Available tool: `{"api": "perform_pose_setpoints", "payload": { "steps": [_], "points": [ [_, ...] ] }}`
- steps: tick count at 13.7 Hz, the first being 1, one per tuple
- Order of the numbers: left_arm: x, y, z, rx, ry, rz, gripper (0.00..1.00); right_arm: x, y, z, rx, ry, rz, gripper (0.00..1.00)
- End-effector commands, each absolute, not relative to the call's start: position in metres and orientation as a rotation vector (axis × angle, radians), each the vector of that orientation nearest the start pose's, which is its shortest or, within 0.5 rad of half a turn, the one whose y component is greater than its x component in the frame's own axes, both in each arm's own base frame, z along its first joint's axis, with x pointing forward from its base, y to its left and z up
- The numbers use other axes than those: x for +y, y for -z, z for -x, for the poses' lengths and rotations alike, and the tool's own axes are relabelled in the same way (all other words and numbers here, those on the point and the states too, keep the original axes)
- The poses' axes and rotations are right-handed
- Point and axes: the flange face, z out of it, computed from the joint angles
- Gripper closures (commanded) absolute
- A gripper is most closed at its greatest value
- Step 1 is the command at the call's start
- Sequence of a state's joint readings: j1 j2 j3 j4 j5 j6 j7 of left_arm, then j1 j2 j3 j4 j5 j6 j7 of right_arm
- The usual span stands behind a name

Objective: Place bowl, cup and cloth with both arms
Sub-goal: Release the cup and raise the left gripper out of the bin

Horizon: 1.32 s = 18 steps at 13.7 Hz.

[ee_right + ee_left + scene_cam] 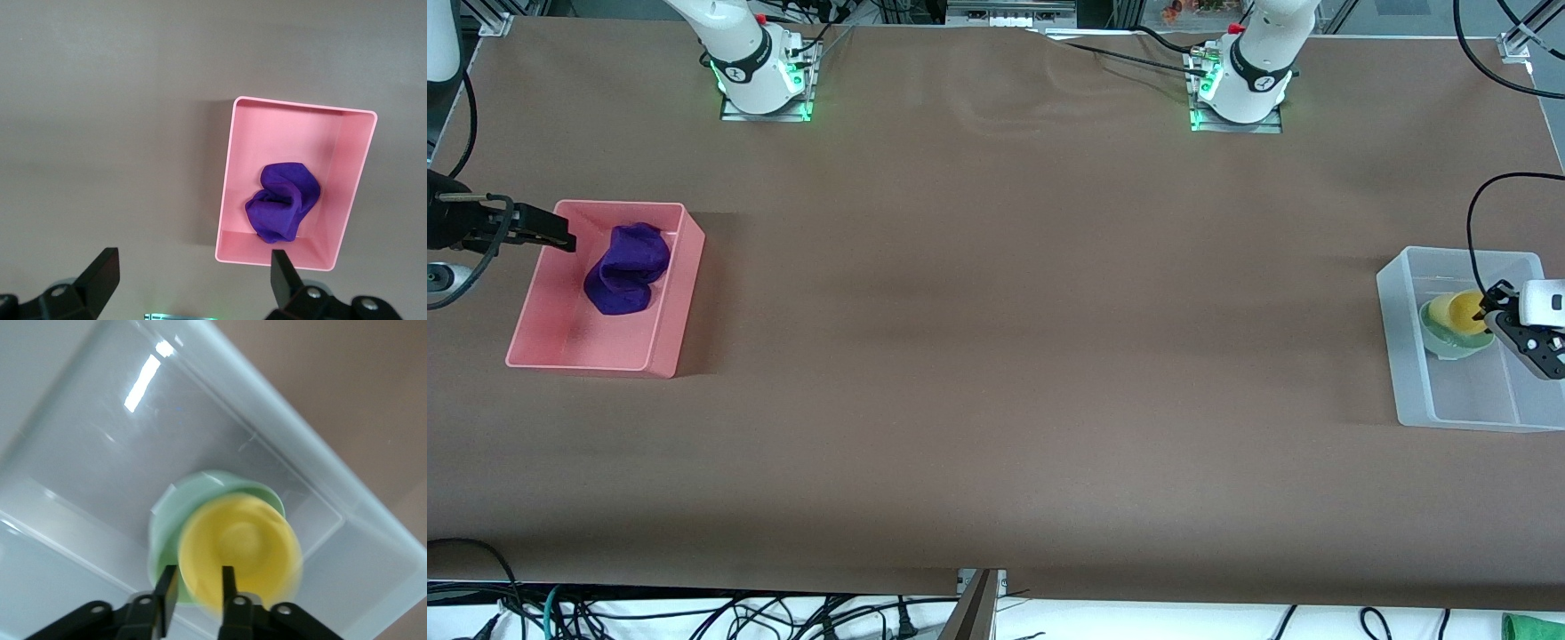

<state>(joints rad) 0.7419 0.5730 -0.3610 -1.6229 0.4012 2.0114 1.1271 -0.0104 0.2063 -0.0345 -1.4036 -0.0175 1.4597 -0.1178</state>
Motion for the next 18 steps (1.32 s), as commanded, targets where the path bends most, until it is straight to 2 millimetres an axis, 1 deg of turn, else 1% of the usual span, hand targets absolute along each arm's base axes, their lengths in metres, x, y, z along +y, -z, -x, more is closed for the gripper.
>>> {"api": "perform_pose_setpoints", "payload": {
  "steps": [1,2,4,5,7,9,10,12,14,15,16,18],
  "points": [
    [0.271,-0.362,-0.615,1.412,-0.250,2.705,0.00,-0.028,-0.579,-0.605,-0.120,-0.247,3.132,0.00],
    [0.253,-0.379,-0.619,1.427,-0.243,2.697,0.00,-0.028,-0.579,-0.605,-0.120,-0.247,3.132,0.00],
    [0.210,-0.415,-0.634,1.471,-0.213,2.683,0.00,-0.028,-0.579,-0.605,-0.120,-0.244,3.132,0.00],
    [0.190,-0.432,-0.640,1.443,-0.203,2.706,0.00,-0.028,-0.579,-0.605,-0.117,-0.244,3.133,0.00],
    [0.143,-0.457,-0.646,1.316,-0.212,2.791,0.00,-0.028,-0.579,-0.606,-0.117,-0.242,3.133,0.00],
    [0.096,-0.477,-0.645,1.156,-0.244,2.881,0.00,-0.028,-0.580,-0.606,-0.120,-0.235,3.134,0.00],
    [0.069,-0.484,-0.640,1.103,-0.295,2.915,0.00,-0.028,-0.580,-0.606,-0.120,-0.235,3.134,0.00],
    [0.015,-0.500,-0.634,0.961,-0.300,2.967,0.00,-0.029,-0.580,-0.606,-0.117,-0.235,3.134,0.00],
    [-0.027,-0.513,-0.625,0.854,-0.287,2.976,0.00,-0.029,-0.580,-0.606,-0.117,-0.233,3.134,0.00],
    [-0.048,-0.519,-0.620,0.834,-0.274,2.978,0.00,-0.029,-0.579,-0.606,-0.117,-0.237,3.134,0.00],
    [-0.060,-0.524,-0.618,0.817,-0.268,3.011,0.00,-0.029,-0.579,-0.606,-0.117,-0.240,3.133,0.00],
    [-0.072,-0.543,-0.609,0.677,-0.242,3.059,0.00,-0.029,-0.580,-0.606,-0.115,-0.237,3.134,0.00]
  ]
}}
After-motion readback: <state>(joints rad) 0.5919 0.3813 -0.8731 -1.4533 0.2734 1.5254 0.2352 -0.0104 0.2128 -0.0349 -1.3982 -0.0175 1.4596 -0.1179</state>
